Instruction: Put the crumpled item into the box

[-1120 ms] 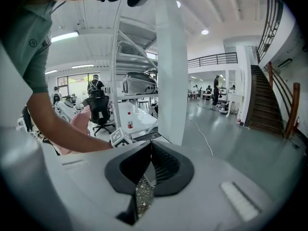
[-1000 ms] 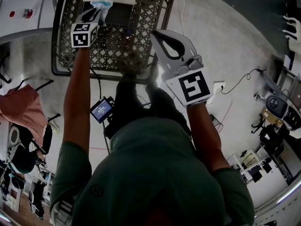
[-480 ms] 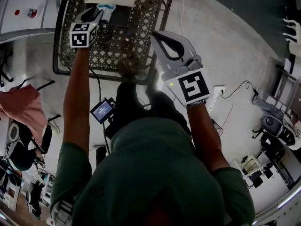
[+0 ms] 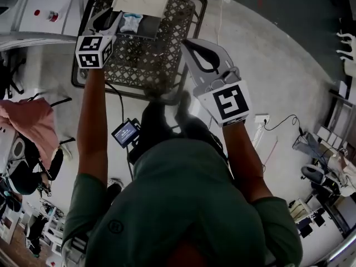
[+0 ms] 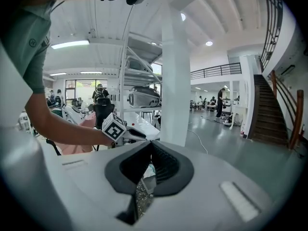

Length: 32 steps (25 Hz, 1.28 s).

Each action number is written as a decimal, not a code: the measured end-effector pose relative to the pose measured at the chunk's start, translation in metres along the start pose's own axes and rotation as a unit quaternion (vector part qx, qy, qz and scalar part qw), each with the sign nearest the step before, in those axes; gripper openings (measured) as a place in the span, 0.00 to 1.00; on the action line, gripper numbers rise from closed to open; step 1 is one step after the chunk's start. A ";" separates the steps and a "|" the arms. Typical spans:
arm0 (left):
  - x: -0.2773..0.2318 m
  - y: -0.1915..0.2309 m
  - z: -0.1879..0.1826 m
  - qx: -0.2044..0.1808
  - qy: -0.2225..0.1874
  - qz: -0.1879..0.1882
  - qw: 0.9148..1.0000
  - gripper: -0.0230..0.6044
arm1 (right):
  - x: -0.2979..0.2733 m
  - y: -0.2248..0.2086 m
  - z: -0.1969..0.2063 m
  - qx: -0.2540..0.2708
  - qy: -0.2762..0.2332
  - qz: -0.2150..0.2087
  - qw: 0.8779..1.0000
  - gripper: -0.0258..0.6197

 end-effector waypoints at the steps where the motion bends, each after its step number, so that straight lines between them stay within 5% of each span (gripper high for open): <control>1: 0.009 -0.001 -0.012 -0.004 -0.011 -0.002 1.000 0.24 | 0.003 0.001 -0.005 0.002 -0.004 -0.002 1.000 0.05; 14: 0.146 -0.032 -0.134 -0.053 -0.140 -0.041 0.988 0.06 | 0.055 0.016 -0.072 0.050 -0.077 -0.030 0.995 0.05; 32: 0.295 -0.117 -0.213 -0.088 -0.247 -0.101 0.960 0.04 | 0.134 0.053 -0.133 0.110 -0.145 -0.067 0.981 0.05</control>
Point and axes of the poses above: the fingertips, and each gripper's own axes: x backward along the fingers, y to its left, z out of its underside, the point moved 1 cm from there along x, backward along the fingers, and after that the axes turned 6 degrees about -x, right-handed, at the moved point
